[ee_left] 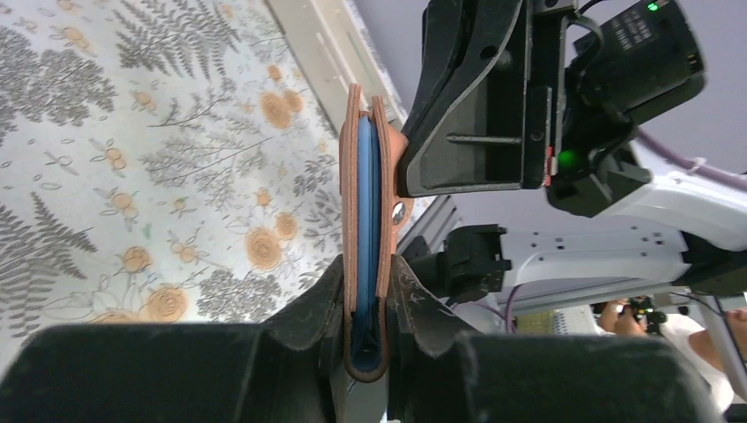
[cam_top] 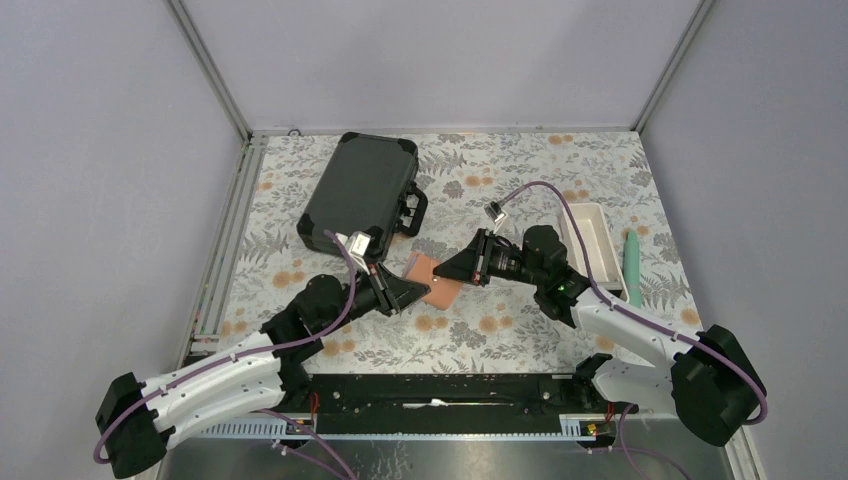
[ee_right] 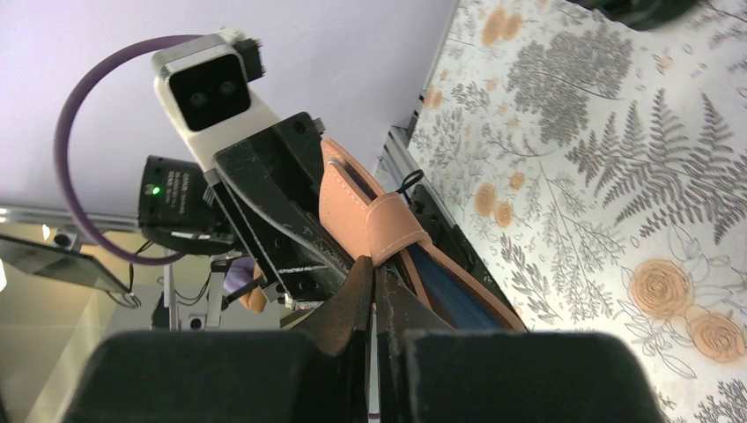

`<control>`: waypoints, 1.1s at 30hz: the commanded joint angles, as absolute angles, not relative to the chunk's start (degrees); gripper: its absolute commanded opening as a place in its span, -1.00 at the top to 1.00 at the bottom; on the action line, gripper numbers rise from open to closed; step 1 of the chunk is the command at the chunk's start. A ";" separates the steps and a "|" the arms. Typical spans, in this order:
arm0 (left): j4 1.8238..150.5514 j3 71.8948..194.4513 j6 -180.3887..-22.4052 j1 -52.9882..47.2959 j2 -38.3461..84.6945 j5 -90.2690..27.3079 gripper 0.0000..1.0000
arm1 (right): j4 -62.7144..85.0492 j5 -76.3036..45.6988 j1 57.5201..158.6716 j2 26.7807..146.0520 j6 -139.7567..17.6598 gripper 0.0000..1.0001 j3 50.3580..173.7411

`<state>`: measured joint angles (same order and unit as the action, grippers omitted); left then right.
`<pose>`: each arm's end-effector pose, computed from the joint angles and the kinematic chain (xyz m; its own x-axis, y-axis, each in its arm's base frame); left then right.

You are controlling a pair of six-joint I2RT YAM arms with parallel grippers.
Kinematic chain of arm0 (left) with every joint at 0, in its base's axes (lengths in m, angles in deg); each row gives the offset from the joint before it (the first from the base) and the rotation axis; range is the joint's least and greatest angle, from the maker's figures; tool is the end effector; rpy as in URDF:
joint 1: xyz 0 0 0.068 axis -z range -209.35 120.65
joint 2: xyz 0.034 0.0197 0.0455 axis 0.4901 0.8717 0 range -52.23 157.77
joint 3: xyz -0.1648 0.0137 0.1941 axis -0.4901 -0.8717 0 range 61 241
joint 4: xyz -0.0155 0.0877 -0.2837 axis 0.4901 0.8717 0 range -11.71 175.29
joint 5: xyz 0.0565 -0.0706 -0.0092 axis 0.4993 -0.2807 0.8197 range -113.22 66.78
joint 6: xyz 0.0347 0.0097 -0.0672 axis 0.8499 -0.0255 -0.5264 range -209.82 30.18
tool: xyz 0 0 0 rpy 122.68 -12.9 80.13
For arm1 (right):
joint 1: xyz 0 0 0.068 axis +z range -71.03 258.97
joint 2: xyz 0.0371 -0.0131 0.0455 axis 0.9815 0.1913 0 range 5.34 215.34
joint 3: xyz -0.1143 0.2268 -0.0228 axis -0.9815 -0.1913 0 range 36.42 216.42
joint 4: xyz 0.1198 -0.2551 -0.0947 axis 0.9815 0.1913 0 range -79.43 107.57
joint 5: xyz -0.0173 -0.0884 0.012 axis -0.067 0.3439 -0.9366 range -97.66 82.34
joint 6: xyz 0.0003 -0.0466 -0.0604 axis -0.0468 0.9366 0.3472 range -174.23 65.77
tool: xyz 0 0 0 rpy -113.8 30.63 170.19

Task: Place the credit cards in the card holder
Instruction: Open the card holder.

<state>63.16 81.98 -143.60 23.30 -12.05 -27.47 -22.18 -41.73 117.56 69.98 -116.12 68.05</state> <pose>0.1524 -0.2076 0.2257 -0.7012 -0.4074 -0.5851 0.4601 0.3684 -0.8078 0.2215 0.2231 0.2309 -0.8436 0.2614 -0.4690 -0.4467 0.1429 0.8832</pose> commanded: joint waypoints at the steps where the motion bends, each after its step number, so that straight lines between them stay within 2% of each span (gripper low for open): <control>1: 60.47 86.06 -140.43 23.83 -11.26 -27.36 1.00 | -17.41 -38.89 119.61 71.49 -116.43 1.00 70.02; 8: 65.80 86.50 -134.25 23.96 -10.69 -24.68 1.00 | -9.28 -33.47 119.55 71.98 -123.36 1.00 70.86; 14: 64.22 85.73 -133.48 23.97 -9.04 -26.36 1.00 | -9.71 -31.25 119.54 72.61 -128.57 1.00 70.23; 18: 69.51 86.62 -131.61 23.74 -8.61 -25.03 1.00 | -9.54 -29.77 119.43 71.12 -128.16 1.00 70.90; 19: 71.16 87.00 -131.29 23.45 -8.23 -24.87 1.00 | -9.62 -29.39 119.46 70.56 -127.36 0.87 71.27; 21: 72.62 87.00 -131.45 22.78 -7.64 -25.79 1.00 | -10.26 -28.56 119.44 69.14 -125.68 0.49 71.56; 25: 71.65 85.67 -134.39 19.86 -7.39 -30.53 1.00 | -11.22 -26.21 119.40 64.75 -119.42 0.03 72.10; 29: 69.99 85.04 -136.54 16.57 -7.84 -38.08 1.00 | -11.20 -22.44 119.41 58.72 -113.83 -0.28 71.86; 33: 72.58 86.34 -138.38 13.60 -8.81 -41.58 1.00 | -10.69 -24.97 119.45 55.20 -103.99 -0.38 72.35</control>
<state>74.00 84.12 -135.88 15.78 -7.28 -35.16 -9.20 -25.03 119.22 58.02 -115.68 69.36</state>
